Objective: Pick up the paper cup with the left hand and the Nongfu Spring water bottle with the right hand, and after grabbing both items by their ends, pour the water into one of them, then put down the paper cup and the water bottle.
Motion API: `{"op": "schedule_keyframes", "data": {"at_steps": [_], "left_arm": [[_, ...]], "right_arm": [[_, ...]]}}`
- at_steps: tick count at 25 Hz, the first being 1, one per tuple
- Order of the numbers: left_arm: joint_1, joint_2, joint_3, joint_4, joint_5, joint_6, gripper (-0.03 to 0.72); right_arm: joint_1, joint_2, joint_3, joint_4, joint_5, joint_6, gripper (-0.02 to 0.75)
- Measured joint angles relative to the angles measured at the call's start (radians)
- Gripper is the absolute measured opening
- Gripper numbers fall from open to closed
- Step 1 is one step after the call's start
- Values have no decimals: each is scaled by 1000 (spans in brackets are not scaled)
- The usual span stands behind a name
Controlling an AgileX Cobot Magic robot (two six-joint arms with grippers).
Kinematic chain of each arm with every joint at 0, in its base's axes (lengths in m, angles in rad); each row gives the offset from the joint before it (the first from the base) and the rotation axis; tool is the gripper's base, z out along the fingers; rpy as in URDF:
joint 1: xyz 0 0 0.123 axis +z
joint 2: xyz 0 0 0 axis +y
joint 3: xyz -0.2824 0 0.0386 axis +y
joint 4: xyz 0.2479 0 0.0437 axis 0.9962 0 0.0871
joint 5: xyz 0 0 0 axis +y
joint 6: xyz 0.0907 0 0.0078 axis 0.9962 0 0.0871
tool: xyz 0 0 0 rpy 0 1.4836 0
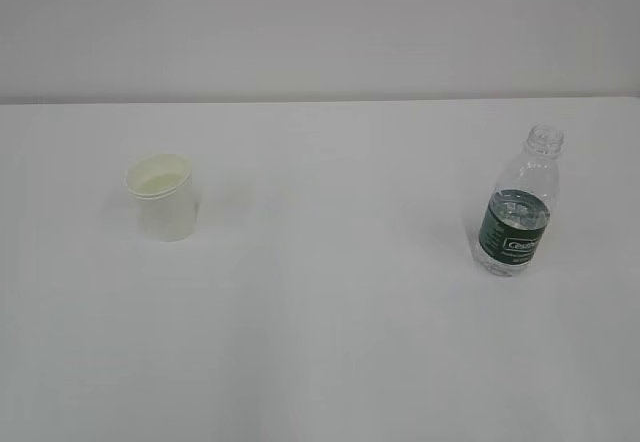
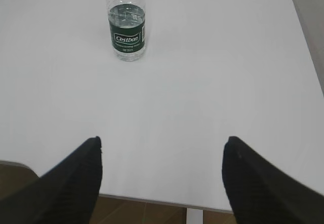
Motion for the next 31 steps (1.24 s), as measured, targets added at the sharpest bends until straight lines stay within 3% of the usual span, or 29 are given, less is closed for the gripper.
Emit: {"op": "schedule_keyframes", "data": {"at_steps": [31], "left_arm": [[0, 0, 0, 2, 0, 0, 389]], "right_arm": [[0, 0, 0, -1, -2, -2, 552]]}}
